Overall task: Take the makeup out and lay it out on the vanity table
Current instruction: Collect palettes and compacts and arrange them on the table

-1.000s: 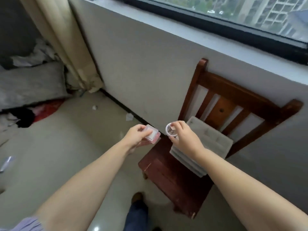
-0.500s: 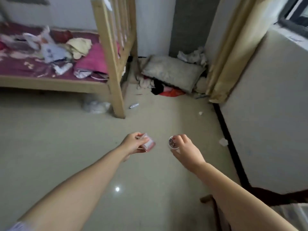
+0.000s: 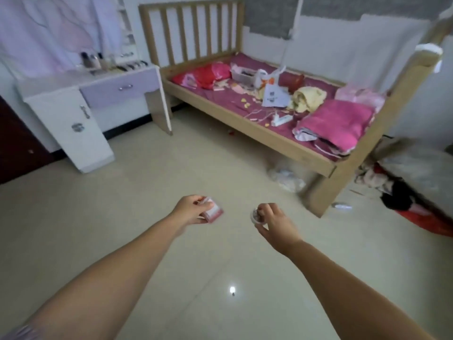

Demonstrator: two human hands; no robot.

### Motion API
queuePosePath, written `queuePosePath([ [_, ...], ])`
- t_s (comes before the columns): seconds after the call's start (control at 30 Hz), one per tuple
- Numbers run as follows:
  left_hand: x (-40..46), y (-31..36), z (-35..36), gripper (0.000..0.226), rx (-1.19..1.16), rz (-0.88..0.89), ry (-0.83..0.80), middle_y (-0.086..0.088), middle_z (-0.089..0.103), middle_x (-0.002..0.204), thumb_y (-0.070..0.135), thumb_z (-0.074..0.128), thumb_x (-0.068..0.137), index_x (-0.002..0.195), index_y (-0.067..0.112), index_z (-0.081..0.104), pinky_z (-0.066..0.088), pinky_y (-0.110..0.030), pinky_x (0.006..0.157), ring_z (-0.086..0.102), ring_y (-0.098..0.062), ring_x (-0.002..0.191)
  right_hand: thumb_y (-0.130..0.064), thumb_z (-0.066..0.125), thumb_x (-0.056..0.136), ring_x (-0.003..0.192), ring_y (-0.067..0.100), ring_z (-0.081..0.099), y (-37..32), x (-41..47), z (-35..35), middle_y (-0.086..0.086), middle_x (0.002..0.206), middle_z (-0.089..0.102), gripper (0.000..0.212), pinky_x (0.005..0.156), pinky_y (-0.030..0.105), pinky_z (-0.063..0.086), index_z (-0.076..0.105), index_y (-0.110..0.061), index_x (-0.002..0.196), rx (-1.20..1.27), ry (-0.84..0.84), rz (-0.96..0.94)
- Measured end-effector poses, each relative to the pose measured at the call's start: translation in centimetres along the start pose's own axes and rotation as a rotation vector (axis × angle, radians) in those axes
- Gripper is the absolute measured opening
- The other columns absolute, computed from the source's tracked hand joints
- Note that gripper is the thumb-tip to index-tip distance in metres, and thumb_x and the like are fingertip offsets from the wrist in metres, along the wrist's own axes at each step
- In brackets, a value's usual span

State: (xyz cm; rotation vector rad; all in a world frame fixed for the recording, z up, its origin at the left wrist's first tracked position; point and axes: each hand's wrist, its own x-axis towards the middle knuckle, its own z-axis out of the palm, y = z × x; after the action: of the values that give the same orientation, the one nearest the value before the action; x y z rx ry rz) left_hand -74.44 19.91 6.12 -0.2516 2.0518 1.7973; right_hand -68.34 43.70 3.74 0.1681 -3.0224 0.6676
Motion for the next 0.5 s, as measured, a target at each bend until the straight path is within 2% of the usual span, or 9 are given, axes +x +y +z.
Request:
queuePosePath([
  [0.17, 3.4, 0.7, -9.7, 0.020, -0.086, -0.011, 0.147, -0.008, 0.061, 0.079, 0.006, 0.057, 0.092, 0.110, -0.002, 0.061, 0.055, -0.020, 0.053, 0.060, -0.015, 0.068, -0.030, 0.056, 0.090, 0.117, 0.024, 0.047, -6.2, 11.2, 3.4, 0.004, 0.127, 0.047, 0.038, 0.085, 0.031, 0.044, 0.047, -0.016, 0.124, -0.012, -0.074, -0.175],
  [0.3, 8.1, 1.8, -15.7, 0.019, -0.127, -0.003, 0.274, -0.011, 0.062, 0.082, 0.005, 0.056, 0.092, 0.110, -0.001, 0.061, 0.057, -0.022, 0.056, 0.060, -0.018, 0.070, -0.031, 0.055, 0.091, 0.119, 0.022, 0.046, -10.0, 20.9, 6.1, 0.003, 0.129, 0.046, 0.038, 0.085, 0.032, 0.046, 0.046, -0.017, 0.125, 0.003, -0.127, -0.300],
  [0.4, 12.4, 3.1, -20.0, 0.019, -0.191, -0.021, 0.438, -0.016, 0.060, 0.091, 0.007, 0.056, 0.092, 0.110, 0.001, 0.057, 0.056, -0.021, 0.051, 0.060, -0.020, 0.070, -0.030, 0.056, 0.091, 0.117, 0.022, 0.047, -12.7, 28.1, 7.7, 0.003, 0.129, 0.046, 0.038, 0.085, 0.031, 0.045, 0.045, -0.017, 0.125, 0.039, -0.164, -0.370],
  [0.5, 16.2, 4.5, -24.1, 0.012, -0.261, -0.034, 0.590, -0.016, 0.058, 0.086, 0.011, 0.058, 0.092, 0.097, 0.005, 0.048, 0.055, -0.022, 0.047, 0.060, -0.020, 0.068, -0.030, 0.056, 0.091, 0.115, 0.023, 0.049, -15.8, 34.9, 9.0, 0.003, 0.129, 0.046, 0.038, 0.086, 0.030, 0.044, 0.046, -0.017, 0.125, 0.064, -0.216, -0.467],
])
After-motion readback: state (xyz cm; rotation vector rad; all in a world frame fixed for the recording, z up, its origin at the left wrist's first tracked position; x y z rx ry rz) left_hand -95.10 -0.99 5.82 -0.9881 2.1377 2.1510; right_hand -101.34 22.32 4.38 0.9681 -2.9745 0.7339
